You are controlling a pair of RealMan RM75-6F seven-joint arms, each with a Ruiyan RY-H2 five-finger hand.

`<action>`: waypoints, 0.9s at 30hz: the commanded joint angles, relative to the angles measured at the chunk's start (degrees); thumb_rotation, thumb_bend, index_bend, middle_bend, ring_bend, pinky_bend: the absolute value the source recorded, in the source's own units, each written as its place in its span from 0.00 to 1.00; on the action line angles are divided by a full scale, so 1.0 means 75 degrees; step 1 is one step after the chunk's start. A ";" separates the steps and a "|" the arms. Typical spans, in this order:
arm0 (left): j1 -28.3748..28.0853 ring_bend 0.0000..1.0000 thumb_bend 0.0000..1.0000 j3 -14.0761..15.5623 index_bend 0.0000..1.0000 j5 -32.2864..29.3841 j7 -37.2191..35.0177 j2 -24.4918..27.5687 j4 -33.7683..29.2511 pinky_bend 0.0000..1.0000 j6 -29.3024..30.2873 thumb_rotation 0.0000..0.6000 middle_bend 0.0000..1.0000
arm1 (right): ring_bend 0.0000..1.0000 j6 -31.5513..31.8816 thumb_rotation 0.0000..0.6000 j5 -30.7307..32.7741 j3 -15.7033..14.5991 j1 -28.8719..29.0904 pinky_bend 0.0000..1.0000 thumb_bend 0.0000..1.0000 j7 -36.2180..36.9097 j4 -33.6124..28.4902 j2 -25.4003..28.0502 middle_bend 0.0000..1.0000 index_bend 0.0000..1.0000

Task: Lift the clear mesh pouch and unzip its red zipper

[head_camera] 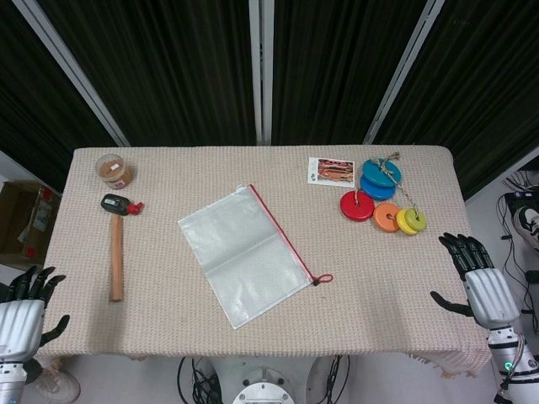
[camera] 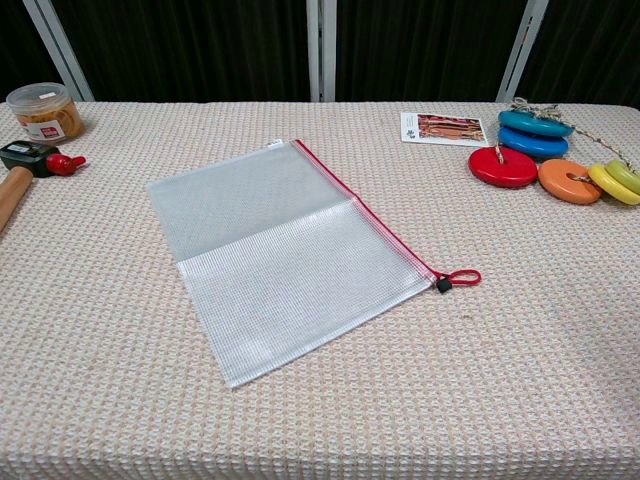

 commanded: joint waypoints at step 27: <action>0.0376 0.04 0.21 -0.0218 0.20 0.0220 -0.0704 -0.0556 0.0469 0.13 0.0113 1.00 0.13 | 0.00 -0.4055 1.00 0.0113 0.0537 0.2392 0.05 0.20 -0.1499 0.1429 -0.3076 0.13 0.44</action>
